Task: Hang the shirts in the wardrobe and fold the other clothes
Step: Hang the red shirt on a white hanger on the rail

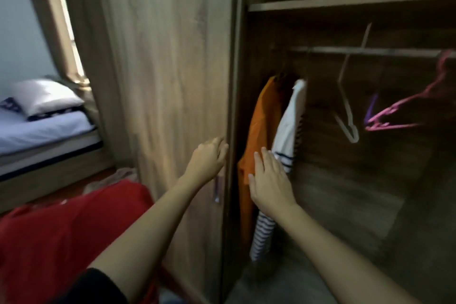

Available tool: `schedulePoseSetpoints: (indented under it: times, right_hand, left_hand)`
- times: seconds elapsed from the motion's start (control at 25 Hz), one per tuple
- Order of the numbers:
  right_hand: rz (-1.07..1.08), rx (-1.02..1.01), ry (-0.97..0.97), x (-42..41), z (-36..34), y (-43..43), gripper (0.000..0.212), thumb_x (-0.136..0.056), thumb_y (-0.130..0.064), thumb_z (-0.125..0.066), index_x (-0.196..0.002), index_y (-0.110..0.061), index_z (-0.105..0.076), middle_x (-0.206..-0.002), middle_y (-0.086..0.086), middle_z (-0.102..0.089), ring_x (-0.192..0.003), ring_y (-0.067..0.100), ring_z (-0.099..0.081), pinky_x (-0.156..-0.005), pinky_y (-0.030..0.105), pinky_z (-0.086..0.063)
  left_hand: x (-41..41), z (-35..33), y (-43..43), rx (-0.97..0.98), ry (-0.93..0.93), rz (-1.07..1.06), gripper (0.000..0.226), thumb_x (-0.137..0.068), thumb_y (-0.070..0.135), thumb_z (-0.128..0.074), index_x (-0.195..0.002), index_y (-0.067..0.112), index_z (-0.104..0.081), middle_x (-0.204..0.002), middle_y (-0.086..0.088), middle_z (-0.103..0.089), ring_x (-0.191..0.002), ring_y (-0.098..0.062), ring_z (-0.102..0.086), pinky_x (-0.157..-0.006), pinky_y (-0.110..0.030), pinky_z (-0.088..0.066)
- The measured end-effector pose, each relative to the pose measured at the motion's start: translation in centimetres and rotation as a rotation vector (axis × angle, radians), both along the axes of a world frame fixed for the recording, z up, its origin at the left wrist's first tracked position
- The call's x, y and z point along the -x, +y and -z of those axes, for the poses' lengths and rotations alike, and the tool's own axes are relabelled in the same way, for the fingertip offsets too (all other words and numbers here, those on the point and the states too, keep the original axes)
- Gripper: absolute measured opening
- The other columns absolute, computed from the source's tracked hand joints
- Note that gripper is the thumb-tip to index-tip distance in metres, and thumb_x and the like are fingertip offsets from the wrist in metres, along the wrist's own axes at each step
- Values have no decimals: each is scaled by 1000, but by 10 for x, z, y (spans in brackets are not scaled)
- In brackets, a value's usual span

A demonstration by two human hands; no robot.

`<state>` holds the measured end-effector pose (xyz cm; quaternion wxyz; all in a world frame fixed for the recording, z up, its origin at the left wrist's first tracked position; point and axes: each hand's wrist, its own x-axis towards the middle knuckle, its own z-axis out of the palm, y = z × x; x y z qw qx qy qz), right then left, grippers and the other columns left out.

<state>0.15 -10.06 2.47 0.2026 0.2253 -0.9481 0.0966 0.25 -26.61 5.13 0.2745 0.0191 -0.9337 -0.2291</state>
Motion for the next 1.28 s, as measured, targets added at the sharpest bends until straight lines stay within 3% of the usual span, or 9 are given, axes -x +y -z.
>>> schedulePoseSetpoints:
  times: [0.12, 0.24, 0.36, 0.52, 0.8, 0.88, 1.0, 1.16, 1.28]
  right_hand:
    - [-204, -47, -89, -33, 31, -59, 61, -92, -34, -37, -142, 0, -29, -151, 22, -24, -140, 32, -24, -113, 41, -22]
    - [-415, -74, -136, -56, 57, -128, 66, -96, -41, -32, -148, -7, -8, -157, 15, -1, -145, 25, 0, -116, 35, -4]
    - [-598, -97, -167, -76, 73, -207, 70, -93, -46, -26, -148, -8, -7, -157, 15, 0, -145, 25, 1, -116, 34, -4]
    - [-763, -135, -251, -93, 96, -314, 70, -96, -43, -34, -149, -9, -4, -157, 13, 5, -145, 23, 5, -116, 33, 0]
    - [-799, -227, -338, -77, 145, -454, 71, -96, -47, -32, -149, -10, -1, -158, 9, 8, -145, 22, 8, -116, 34, 1]
    - [-772, -242, -347, -65, 159, -476, 70, -96, -47, -31, -149, -12, 0, -158, 6, 9, -145, 22, 9, -116, 35, 1]
    - [-748, -311, -383, -52, 177, -486, 74, -95, -51, -31, -148, -15, 6, -157, 1, 12, -144, 20, 12, -115, 36, 3]
    - [-782, -325, -413, -45, 184, -488, 79, -94, -49, -38, -148, -16, 8, -158, -1, 11, -144, 19, 12, -114, 34, 4]
    - [-787, -317, -415, -44, 181, -492, 79, -93, -47, -41, -148, -15, 7, -158, 0, 9, -144, 18, 10, -115, 34, 2]
  left_hand:
    - [-61, 50, -75, 25, -117, -122, 45, -97, 30, -44, -134, 4, -47, -129, -20, -57, -117, -36, -54, -96, -37, -38]
    - [-117, 89, -154, 10, -231, -241, 51, -93, 36, -41, -130, 2, -50, -128, -19, -58, -118, -34, -54, -98, -38, -39]
    - [-164, 115, -229, -7, -315, -392, 47, -96, 32, -47, -133, 4, -48, -134, -17, -54, -124, -31, -50, -102, -36, -35]
    - [-196, 131, -341, -57, -351, -544, 45, -96, 31, -47, -132, 4, -49, -131, -18, -56, -121, -32, -52, -101, -36, -37]
    - [-173, 164, -501, -156, -454, -670, 45, -96, 27, -46, -133, 1, -46, -133, -19, -53, -123, -33, -49, -101, -37, -37]
    - [-152, 173, -527, -126, -502, -649, 47, -96, 25, -48, -135, 1, -43, -136, -19, -50, -126, -32, -46, -103, -37, -35]
    - [-127, 183, -548, -100, -747, -627, 55, -91, 35, -56, -132, 1, -44, -134, -20, -50, -123, -34, -48, -100, -40, -40]
    - [-119, 182, -558, 173, -1105, -579, 42, -84, 29, -66, -118, 6, -58, -118, -15, -58, -106, -32, -58, -88, -42, -49]
    - [-114, 172, -567, 219, -1039, -594, 37, -87, 28, -57, -118, 8, -58, -121, -14, -57, -111, -32, -53, -91, -42, -43]
